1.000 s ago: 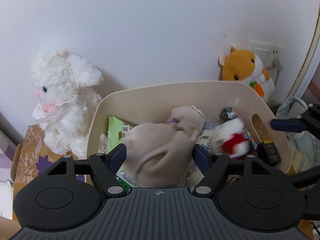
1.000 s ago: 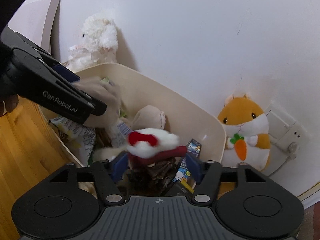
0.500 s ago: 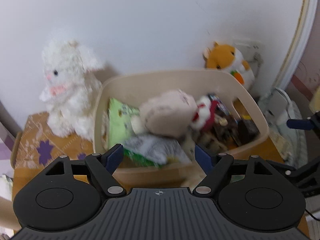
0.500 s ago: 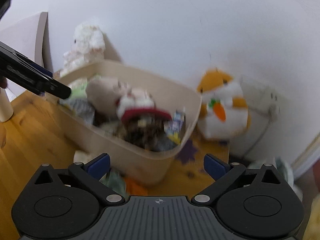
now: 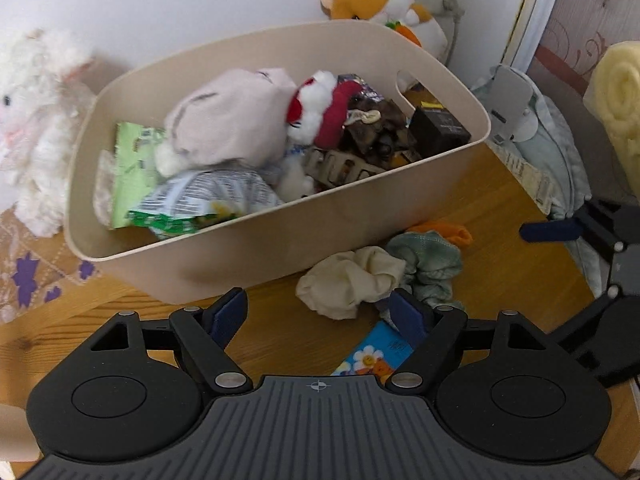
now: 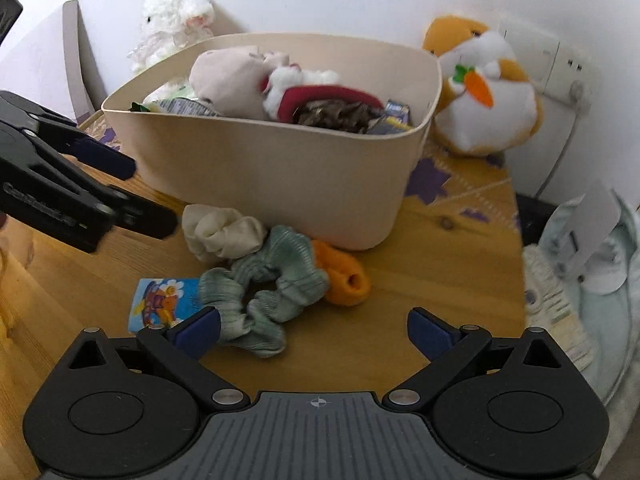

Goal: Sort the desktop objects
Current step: 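Grasp the cream cloth with the left tool while the right grasps the green plaid scrunchie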

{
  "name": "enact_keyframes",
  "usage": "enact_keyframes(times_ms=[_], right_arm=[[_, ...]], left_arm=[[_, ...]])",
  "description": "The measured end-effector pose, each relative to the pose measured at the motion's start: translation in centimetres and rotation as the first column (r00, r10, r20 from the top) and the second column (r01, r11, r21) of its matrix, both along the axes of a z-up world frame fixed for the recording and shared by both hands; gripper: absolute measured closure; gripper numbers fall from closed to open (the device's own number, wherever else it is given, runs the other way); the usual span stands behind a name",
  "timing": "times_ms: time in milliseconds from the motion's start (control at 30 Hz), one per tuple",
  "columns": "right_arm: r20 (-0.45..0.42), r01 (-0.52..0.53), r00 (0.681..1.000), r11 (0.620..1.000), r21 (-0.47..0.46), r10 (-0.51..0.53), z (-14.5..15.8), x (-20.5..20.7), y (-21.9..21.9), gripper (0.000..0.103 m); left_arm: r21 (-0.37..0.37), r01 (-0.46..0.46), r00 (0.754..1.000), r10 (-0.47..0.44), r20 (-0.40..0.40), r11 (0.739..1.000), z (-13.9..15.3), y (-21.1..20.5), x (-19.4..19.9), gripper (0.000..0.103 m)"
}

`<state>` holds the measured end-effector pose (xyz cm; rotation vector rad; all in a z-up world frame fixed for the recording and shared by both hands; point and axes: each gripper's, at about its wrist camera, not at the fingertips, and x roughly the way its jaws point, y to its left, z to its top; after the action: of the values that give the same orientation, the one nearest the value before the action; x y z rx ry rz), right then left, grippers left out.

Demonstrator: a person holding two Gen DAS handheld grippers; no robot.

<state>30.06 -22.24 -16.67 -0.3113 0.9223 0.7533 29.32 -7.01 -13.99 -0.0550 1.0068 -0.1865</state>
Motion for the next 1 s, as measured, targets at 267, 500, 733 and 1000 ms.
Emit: enact_keyframes(times_ms=[267,500,733,1000], right_arm=[[-0.078,0.029,0.997,1.000,0.008,-0.028,-1.7,0.1,1.6,0.012],[-0.105,0.054,0.993,0.999,0.009,-0.052,-2.4,0.8,2.1,0.019],[-0.123,0.046,0.991,0.999,0.000,-0.046,-3.2,1.1,2.7,0.033],[-0.100,-0.012,0.995,1.000,0.000,0.012,-2.9,0.4,3.6,0.070]], left_arm=[[-0.014,-0.030,0.997,0.029,-0.073,0.999,-3.0,-1.1,2.7,0.023],[-0.036,-0.075,0.991,0.070,-0.113,0.997,-4.6,-1.2,3.9,0.023],[-0.064,-0.099,0.986,0.089,-0.144,0.993,-6.2,-1.5,4.8,0.031],[0.004,-0.005,0.998,0.005,-0.065,1.000,-6.2,-3.6,4.4,0.065]])
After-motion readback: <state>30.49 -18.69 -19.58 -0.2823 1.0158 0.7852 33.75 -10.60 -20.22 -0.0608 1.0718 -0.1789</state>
